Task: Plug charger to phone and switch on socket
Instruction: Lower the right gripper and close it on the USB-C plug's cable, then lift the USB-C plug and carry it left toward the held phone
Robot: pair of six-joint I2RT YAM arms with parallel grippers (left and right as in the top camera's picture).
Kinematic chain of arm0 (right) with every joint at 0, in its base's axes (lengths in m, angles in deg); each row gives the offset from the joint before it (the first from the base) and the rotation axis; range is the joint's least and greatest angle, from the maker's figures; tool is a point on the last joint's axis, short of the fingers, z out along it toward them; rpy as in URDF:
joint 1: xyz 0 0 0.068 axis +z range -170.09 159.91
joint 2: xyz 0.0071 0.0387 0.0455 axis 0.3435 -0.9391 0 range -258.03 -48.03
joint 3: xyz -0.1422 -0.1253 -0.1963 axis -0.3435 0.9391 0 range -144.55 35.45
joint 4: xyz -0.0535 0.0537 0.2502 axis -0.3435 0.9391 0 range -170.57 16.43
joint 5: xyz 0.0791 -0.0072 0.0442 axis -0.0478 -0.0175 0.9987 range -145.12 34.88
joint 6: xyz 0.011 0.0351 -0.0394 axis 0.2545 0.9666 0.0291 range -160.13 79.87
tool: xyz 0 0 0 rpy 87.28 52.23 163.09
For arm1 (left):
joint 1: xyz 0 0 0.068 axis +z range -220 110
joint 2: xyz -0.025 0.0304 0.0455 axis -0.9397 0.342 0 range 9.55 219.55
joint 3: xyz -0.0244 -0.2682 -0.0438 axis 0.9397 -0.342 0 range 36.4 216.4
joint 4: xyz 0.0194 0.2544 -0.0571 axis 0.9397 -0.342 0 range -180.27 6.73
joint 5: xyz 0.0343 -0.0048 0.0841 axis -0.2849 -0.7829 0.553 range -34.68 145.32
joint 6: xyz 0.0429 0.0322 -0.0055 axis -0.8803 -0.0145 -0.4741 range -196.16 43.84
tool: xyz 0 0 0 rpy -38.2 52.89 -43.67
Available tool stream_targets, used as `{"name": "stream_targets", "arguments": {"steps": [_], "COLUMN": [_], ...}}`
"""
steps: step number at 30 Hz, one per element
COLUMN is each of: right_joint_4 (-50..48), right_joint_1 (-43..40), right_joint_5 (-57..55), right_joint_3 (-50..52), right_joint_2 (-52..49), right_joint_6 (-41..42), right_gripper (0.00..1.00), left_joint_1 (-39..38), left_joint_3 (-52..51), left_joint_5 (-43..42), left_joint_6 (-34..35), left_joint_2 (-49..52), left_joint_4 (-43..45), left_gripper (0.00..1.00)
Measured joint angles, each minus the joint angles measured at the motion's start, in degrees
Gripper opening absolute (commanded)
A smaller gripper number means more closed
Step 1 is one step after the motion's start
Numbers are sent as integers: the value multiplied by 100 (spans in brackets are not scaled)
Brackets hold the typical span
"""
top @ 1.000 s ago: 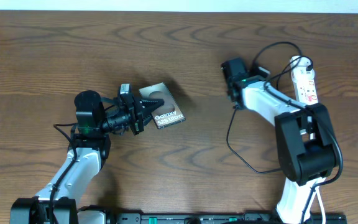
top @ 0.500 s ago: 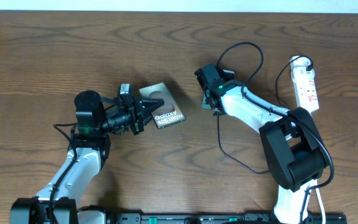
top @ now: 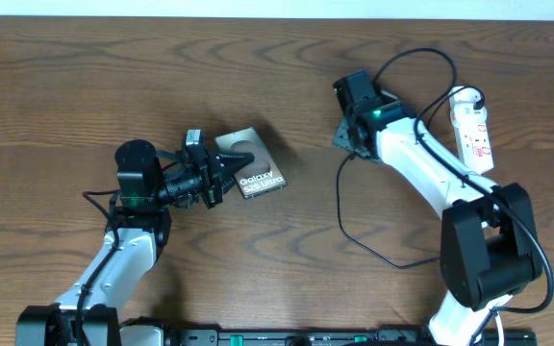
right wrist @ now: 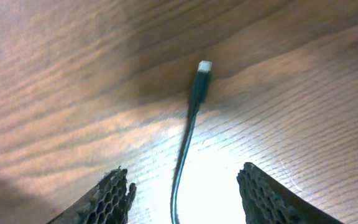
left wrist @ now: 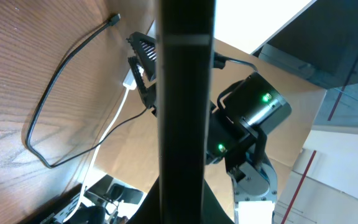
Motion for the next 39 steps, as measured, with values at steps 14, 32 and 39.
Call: {"name": "stream_targets", "arguments": {"steps": [14,32,39], "right_joint_4": [-433,-595,-651], "right_joint_1": [-146,-146,-146], "right_joint_5": [72,-66,-175], "right_joint_3": [44,-26,-85], "right_joint_2": [-634,-957,-1023], "right_joint_6": [461,726,723], "right_gripper": [44,29,25], "left_joint_1": [0,0,0], "left_joint_3": [0,0,0], "left_joint_5": [0,0,2], "left_joint_6": [0,0,0], "left_joint_2": [0,0,0], "left_joint_4": [0,0,0], "left_gripper": [8,8,7]}}
